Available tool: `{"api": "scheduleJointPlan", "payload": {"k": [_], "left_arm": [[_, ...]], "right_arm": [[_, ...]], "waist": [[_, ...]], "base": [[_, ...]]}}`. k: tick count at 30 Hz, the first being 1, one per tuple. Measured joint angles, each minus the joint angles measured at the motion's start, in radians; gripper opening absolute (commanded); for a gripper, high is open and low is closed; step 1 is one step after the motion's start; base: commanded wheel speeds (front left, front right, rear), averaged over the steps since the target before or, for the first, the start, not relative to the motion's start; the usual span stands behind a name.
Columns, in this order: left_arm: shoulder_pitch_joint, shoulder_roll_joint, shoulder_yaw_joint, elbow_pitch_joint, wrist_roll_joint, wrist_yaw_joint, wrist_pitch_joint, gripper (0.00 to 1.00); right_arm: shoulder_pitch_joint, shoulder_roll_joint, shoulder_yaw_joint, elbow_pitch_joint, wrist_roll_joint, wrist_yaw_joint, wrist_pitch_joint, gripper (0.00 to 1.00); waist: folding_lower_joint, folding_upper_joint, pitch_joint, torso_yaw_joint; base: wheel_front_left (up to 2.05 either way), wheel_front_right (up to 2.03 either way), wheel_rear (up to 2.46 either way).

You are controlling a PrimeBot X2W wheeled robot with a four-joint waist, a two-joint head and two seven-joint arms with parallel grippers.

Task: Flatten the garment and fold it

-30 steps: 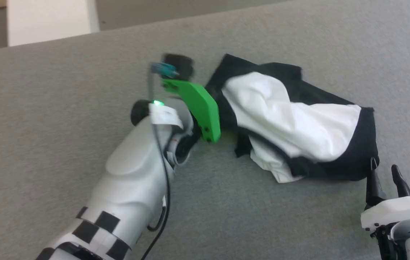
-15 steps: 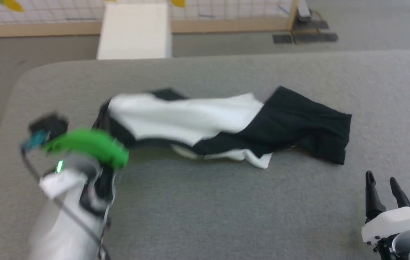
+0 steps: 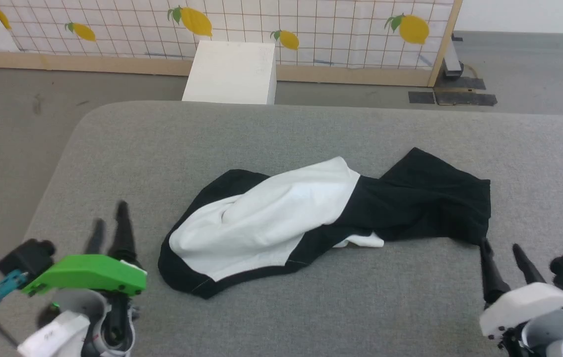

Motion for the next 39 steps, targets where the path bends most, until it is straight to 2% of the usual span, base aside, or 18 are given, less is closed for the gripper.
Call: {"api": "scheduleJointPlan", "payload": {"k": [3, 5, 7, 9, 12, 15, 25, 26, 27, 28, 33, 36, 39], "left_arm": [[0.023, 0.02, 0.019, -0.047, 0.098, -0.024, -0.098, 1.0], [0.049, 0.028, 0.033, -0.08, 0.226, -0.024, -0.116, 1.0], [0.073, 0.011, 0.07, -0.134, 0.344, -0.022, -0.118, 1.0], [0.095, -0.032, 0.109, -0.186, 0.444, -0.027, -0.118, 1.0], [0.128, -0.109, 0.132, -0.192, 0.495, -0.065, -0.119, 1.0], [0.131, -0.155, 0.148, -0.178, 0.524, -0.11, -0.119, 1.0], [0.096, -0.21, 0.213, -0.164, 0.619, -0.211, -0.119, 1.0], [0.093, -0.211, 0.216, -0.163, 0.623, -0.211, -0.119, 1.0], [0.091, -0.212, 0.219, -0.161, 0.624, -0.214, -0.119, 1.0], [0.09, -0.212, 0.221, -0.161, 0.63, -0.219, -0.119, 1.0], [0.088, -0.216, 0.221, -0.145, 0.66, -0.22, -0.119, 1.0], [0.089, -0.216, 0.224, -0.143, 0.66, -0.219, -0.119, 1.0], [0.092, -0.216, 0.223, -0.143, 0.661, -0.219, -0.119, 1.0]], "right_arm": [[-0.016, 0.0, 0.035, -0.003, -0.009, 0.0, 0.05, 1.0], [-0.043, 0.0, 0.06, -0.003, -0.039, 0.0, 0.107, 1.0], [-0.077, 0.0, 0.086, -0.004, -0.073, 0.0, 0.174, 1.0], [-0.13, 0.0, 0.118, 0.007, -0.118, 0.0, 0.273, 1.0], [-0.208, 0.001, 0.161, 0.048, -0.215, 0.0, 0.422, 1.0], [-0.271, 0.001, 0.176, 0.086, -0.279, 0.0, 0.515, 1.0], [-0.411, 0.001, 0.186, 0.241, -0.409, 0.0, 0.603, 1.0], [-0.42, 0.0, 0.188, 0.247, -0.404, 0.0, 0.61, 0.48], [-0.426, 0.0, 0.19, 0.248, -0.399, 0.0, 0.609, 0.18], [-0.428, 0.0, 0.194, 0.25, -0.393, 0.0, 0.605, 0.0], [-0.413, -0.021, 0.242, 0.223, -0.306, 0.0, 0.588, 0.0], [-0.359, -0.076, 0.232, 0.119, -0.211, 0.0, 0.595, 0.0], [-0.295, -0.135, 0.158, -0.024, -0.121, 0.0, 0.653, 0.0]], "waist": [[0.0, 0.0, 0.009, -0.004], [0.0, 0.0, 0.021, -0.006], [0.0, 0.0, 0.033, -0.007], [0.0, 0.0, 0.049, -0.006], [0.0, 0.0, 0.073, -0.002], [0.0, 0.0, 0.096, 0.011], [0.0, 0.0, 0.188, 0.068], [0.0, 0.0, 0.193, 0.071], [0.0, 0.0, 0.196, 0.071], [0.0, 0.0, 0.196, 0.069], [0.0, 0.0, 0.179, 0.056], [0.0, 0.0, 0.163, 0.044], [0.0, 0.0, 0.147, 0.027]], "base": [[0.0, 0.0, 0.0], [0.0, 0.0, 0.0], [0.0, 0.0, 0.0], [0.0, 0.0, 0.0], [0.0, 0.0, 0.0], [0.0, 0.0, 0.0], [0.0, 0.0, 0.0], [0.0, 0.0, 0.0], [0.0, 0.0, 0.0], [0.0, 0.0, 0.0], [0.0, 0.0, 0.0], [0.0, 0.0, 0.0], [0.0, 0.0, 0.0]]}}
